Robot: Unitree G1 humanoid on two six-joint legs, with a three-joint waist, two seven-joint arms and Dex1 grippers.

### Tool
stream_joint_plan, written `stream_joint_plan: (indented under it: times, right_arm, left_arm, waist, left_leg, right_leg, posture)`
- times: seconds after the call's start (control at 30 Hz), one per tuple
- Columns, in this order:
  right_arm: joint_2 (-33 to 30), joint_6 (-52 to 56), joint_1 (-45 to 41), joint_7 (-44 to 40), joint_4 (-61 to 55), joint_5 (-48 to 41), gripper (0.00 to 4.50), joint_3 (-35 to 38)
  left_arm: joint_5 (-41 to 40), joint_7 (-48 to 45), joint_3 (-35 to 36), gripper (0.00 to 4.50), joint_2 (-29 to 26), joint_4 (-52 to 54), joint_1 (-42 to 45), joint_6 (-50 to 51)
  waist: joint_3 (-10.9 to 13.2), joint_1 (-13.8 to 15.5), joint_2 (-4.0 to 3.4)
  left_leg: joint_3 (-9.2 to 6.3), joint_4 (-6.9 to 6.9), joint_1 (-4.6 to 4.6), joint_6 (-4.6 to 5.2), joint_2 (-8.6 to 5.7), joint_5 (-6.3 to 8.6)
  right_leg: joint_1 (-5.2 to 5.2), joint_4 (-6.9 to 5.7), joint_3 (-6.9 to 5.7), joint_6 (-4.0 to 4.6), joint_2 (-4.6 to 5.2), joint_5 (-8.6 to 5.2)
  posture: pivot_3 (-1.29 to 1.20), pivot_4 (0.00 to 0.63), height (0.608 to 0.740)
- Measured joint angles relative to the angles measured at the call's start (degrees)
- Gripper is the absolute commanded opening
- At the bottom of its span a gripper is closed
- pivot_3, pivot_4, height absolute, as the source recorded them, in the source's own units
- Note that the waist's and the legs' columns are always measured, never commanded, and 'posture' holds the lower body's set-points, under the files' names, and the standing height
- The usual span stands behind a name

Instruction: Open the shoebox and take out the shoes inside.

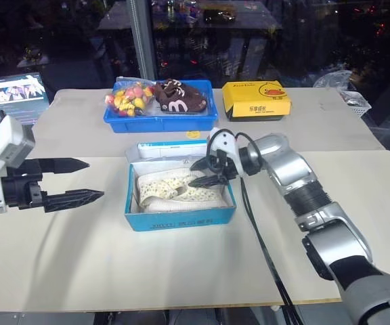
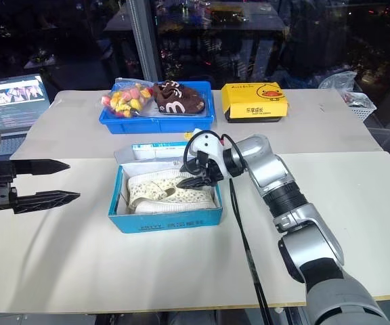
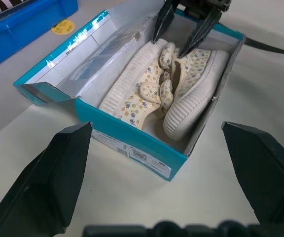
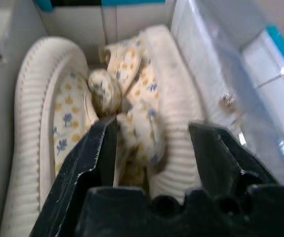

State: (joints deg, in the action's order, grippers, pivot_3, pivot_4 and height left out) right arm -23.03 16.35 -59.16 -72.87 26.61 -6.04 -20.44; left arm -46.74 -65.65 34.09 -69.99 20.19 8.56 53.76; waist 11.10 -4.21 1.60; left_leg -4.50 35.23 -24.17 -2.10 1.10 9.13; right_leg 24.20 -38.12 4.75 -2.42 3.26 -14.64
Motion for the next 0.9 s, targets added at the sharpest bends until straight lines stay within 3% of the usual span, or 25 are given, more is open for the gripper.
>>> stream_joint_plan:
  times: [0.1, 0.23, 0.4, 0.9]
  right_arm:
    - [0.0, -1.8, 0.3, -0.5, 0.3, 0.6, 2.76, -0.2]
    - [0.0, -2.5, 0.7, -1.2, 0.3, 0.8, 1.71, 0.0]
    - [-0.9, -0.2, 2.3, -4.7, -3.9, 0.4, 0.02, -0.7]
    - [-2.7, 8.6, 2.5, -8.3, -8.8, -2.8, 0.02, 0.7]
  left_arm:
    - [0.0, 0.1, 0.0, 4.50, 0.0, 0.0, 0.0, 0.0]
    - [0.1, 0.3, 0.0, 4.50, 0.0, 0.0, 0.0, 0.0]
    - [0.2, 0.4, -0.2, 4.50, 0.0, 0.0, 0.0, -0.2]
    - [1.4, 0.4, -2.2, 4.50, 0.1, -0.3, 0.1, -1.4]
  waist:
    - [0.0, 0.0, 0.01]
    - [0.0, 0.0, 0.02]
    - [0.0, 0.1, 0.02]
    - [0.0, 0.2, 0.02]
  left_leg:
    - [0.00, 0.00, 0.08, 0.00, 0.00, 0.00]
    - [0.00, 0.00, 0.12, 0.00, 0.00, 0.00]
    - [0.00, 0.00, 0.08, 0.00, 0.00, 0.00]
    - [0.00, 0.00, 0.02, 0.00, -0.01, 0.00]
  right_leg:
    - [-0.09, 0.00, 0.00, 0.00, 0.00, 0.00]
    - [-0.13, 0.00, 0.00, 0.00, 0.00, 0.00]
    - [-0.10, 0.01, 0.00, -0.01, 0.01, 0.00]
    - [-0.05, 0.01, 0.00, 0.00, 0.01, 0.00]
  posture:
    - [0.00, 0.150, 0.740]
    - [0.00, 0.150, 0.740]
    - [0.00, 0.150, 0.740]
    - [0.00, 0.150, 0.740]
